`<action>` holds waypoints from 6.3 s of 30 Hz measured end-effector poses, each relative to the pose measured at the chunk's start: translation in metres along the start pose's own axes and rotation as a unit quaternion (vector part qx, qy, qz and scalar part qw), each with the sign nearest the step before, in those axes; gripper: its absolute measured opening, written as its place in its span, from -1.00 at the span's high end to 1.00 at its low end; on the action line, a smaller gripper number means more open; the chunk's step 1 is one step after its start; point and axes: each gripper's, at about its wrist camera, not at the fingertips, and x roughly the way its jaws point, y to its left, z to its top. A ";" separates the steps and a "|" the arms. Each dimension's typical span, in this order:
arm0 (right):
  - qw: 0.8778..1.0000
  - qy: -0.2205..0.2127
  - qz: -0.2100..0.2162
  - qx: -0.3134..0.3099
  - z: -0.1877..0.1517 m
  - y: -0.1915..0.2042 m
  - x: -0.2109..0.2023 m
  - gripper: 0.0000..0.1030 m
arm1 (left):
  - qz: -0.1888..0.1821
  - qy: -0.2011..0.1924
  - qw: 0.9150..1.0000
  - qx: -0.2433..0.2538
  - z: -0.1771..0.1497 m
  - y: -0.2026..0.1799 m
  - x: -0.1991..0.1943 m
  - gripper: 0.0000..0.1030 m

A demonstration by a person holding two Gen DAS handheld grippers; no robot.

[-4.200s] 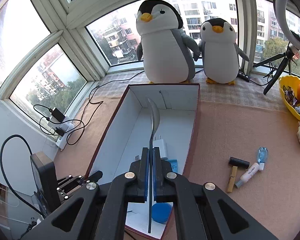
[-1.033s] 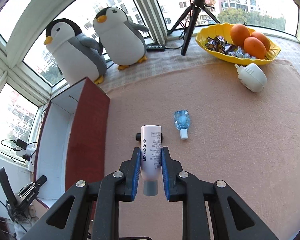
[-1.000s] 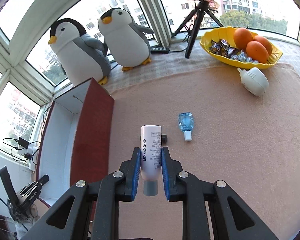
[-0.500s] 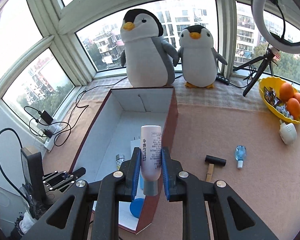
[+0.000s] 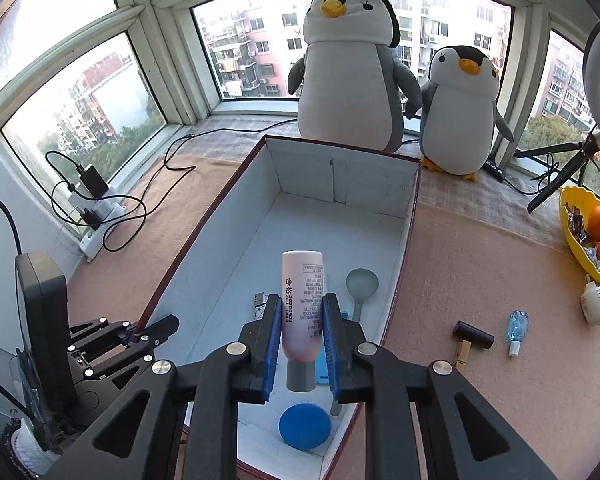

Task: Organize rigid objects
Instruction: 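Lift the lotion tube into the box and open the right gripper, then move the right gripper to the blue sanitizer bottle and grasp it, then carry the sanitizer bottle into the box and release it by the lighter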

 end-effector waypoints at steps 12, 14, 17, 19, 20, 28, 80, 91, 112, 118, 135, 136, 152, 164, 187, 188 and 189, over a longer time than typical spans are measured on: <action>1.000 0.018 -0.006 -0.019 -0.004 0.004 0.016 0.65 | 0.005 0.001 1.000 0.003 0.000 0.000 0.000 0.91; 1.000 0.019 -0.005 -0.023 -0.005 0.004 0.018 0.65 | 0.005 0.001 1.000 0.004 0.000 0.000 0.000 0.91; 0.999 0.025 0.001 -0.025 -0.005 0.004 0.020 0.65 | 0.007 0.002 1.000 0.004 0.000 -0.001 -0.001 0.91; 0.999 0.026 0.002 -0.024 -0.005 0.004 0.021 0.43 | 0.006 0.003 1.000 0.004 0.000 -0.001 0.000 0.91; 0.999 0.025 0.004 -0.024 -0.005 0.003 0.021 0.32 | 0.006 0.003 1.000 0.004 0.000 -0.001 0.000 0.91; 1.000 0.001 0.008 -0.006 -0.008 -0.009 0.006 0.09 | 0.001 0.011 1.000 0.007 0.002 0.000 0.000 0.91; 0.969 0.028 -0.076 0.232 -0.083 -0.258 0.017 -0.28 | 0.018 0.024 0.999 0.010 0.012 -0.007 -0.015 0.74; 0.973 0.063 -0.079 0.209 -0.059 -0.262 0.059 0.09 | 0.021 0.025 0.999 0.004 0.010 -0.006 -0.015 0.74; 0.977 0.074 -0.131 0.148 -0.055 -0.255 0.069 0.45 | 0.023 0.021 1.000 -0.003 0.010 -0.004 -0.016 0.80; 0.979 0.035 -0.136 0.149 -0.055 -0.247 0.032 0.45 | 0.019 0.020 1.000 -0.001 0.009 -0.005 -0.015 0.80; 0.992 -0.042 -0.068 0.099 -0.034 -0.154 -0.040 0.45 | 0.008 0.007 1.000 0.001 0.006 -0.003 -0.011 0.87; 0.993 -0.044 -0.064 0.093 -0.033 -0.146 -0.043 0.45 | 0.007 0.006 1.000 0.000 0.005 -0.003 -0.011 0.87; 0.999 -0.032 -0.002 0.009 -0.023 -0.035 -0.033 0.45 | -0.008 -0.002 1.000 0.008 0.004 0.002 -0.010 0.89; 0.999 -0.002 0.009 -0.039 -0.021 0.012 -0.008 0.45 | -0.015 -0.006 1.000 0.009 0.003 0.003 -0.010 0.89; 0.999 0.003 0.021 -0.043 -0.024 0.016 0.000 0.10 | -0.011 -0.006 1.000 0.006 0.003 0.002 -0.010 0.89; 0.999 0.003 0.022 -0.040 -0.024 0.015 0.000 0.09 | -0.011 -0.006 1.000 0.006 0.003 0.002 -0.010 0.89; 0.999 0.003 0.024 -0.037 -0.024 0.013 0.000 0.08 | -0.011 -0.006 1.000 0.006 0.004 0.002 -0.010 0.89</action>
